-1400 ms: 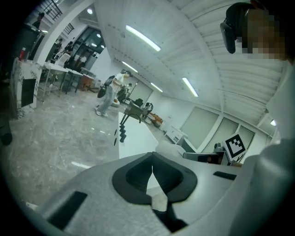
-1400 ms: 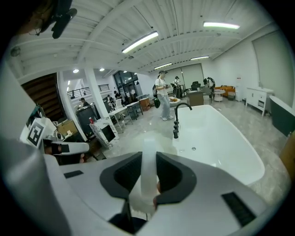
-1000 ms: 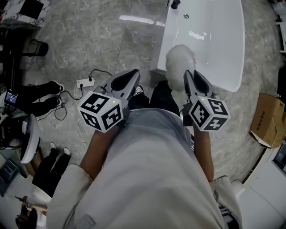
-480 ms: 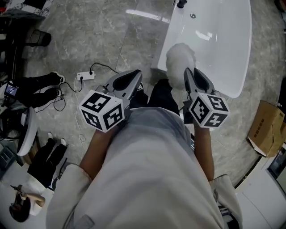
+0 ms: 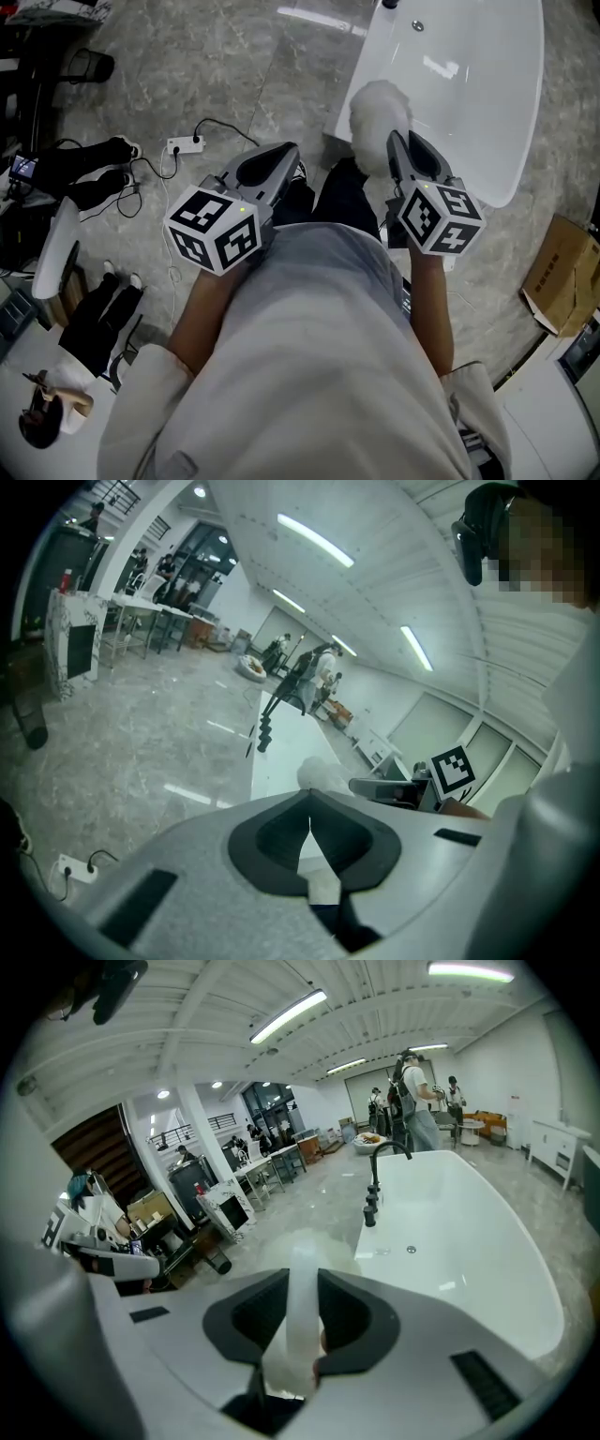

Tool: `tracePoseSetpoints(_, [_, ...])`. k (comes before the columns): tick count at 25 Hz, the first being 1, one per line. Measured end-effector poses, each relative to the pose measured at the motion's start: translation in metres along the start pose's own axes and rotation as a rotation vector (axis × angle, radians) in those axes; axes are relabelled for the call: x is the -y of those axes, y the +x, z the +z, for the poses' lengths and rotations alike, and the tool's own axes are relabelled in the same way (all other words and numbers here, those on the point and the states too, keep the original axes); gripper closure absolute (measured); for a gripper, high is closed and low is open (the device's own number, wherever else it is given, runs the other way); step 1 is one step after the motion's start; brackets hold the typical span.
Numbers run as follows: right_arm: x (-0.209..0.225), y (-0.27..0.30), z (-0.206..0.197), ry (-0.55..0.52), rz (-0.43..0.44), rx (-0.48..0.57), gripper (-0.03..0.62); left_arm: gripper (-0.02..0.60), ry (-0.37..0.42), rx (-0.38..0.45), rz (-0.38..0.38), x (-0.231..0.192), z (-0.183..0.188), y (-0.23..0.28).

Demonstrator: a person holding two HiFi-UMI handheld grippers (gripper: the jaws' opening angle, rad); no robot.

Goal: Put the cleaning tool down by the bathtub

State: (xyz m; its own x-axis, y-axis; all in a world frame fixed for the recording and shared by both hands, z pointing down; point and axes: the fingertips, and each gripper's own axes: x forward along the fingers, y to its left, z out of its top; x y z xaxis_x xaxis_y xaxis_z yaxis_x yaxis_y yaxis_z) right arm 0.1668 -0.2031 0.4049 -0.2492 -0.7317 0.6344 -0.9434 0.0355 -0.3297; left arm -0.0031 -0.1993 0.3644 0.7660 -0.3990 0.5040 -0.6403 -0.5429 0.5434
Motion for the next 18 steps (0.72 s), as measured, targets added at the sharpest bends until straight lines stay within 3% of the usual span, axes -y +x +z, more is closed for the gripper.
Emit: tracePoseSetpoints(18, [0.029, 0.054, -0.038, 0.062, -0.014, -0.104, 0.507, 0.575, -0.030, -0.027, 0.056, -0.013, -0.012, -0.003])
